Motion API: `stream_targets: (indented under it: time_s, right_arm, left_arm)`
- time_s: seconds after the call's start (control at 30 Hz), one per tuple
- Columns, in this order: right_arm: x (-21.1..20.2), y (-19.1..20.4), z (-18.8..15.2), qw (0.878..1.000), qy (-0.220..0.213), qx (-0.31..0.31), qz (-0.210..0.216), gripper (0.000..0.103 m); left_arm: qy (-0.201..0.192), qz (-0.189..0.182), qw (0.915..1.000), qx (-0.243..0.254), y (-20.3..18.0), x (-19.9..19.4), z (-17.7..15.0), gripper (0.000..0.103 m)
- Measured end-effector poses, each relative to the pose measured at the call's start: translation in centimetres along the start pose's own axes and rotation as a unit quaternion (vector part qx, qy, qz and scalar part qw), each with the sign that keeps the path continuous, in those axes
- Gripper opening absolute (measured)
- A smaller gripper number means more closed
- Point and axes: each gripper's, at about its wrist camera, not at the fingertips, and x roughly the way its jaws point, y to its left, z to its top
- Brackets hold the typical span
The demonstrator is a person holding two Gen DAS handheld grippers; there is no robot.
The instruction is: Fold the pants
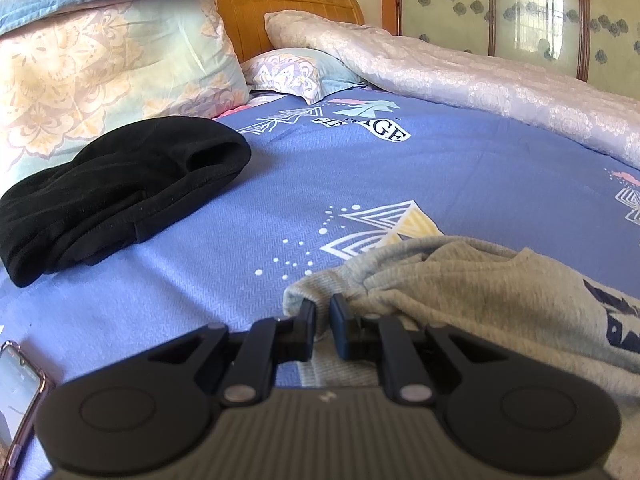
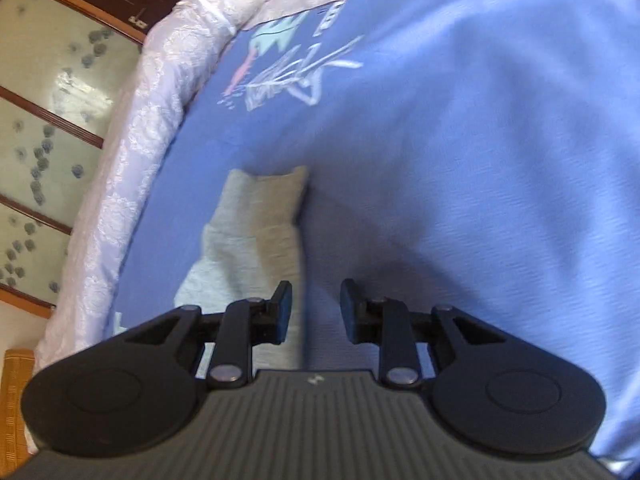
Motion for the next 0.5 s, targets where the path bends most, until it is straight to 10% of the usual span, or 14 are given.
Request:
stream_targets:
  time_s: [0.07,0.13,0.2,0.37,0.5]
  right_arm:
    - [0.1,1.3,-0.9,1.0,0.019,-0.015,0.009,0.03]
    - [0.0,3.1,-1.5,0.997,0.016,-0.071,-0.016,0.003]
    - [-0.8,4.7,-1.5,0.986,-0.051,-0.14,-0.078,0.003]
    - [-3.7,3.1,1.1,0.981,-0.148,-0.026,-0.124,0.01]
    - [-6.1,3.4,-0.7,0.995,-0.066,-0.069,-0.027,0.011]
  left_arm:
    - [0.0,0.003,1.0,0.004,-0.2,0.0,0.0,0.01]
    - [-0.001,0.005,1.0,0.007,-0.3,0.1,0.0,0.01]
    - [-0.001,0.006,0.9999,0.008,-0.4,0.0,0.0,0.01]
    - [-0.001,0.007,0.9999,0.008,-0.4,0.0,0.0,0.01]
    - [-0.001,0.006,0.9999,0.008,-0.5,0.1,0.0,0.01]
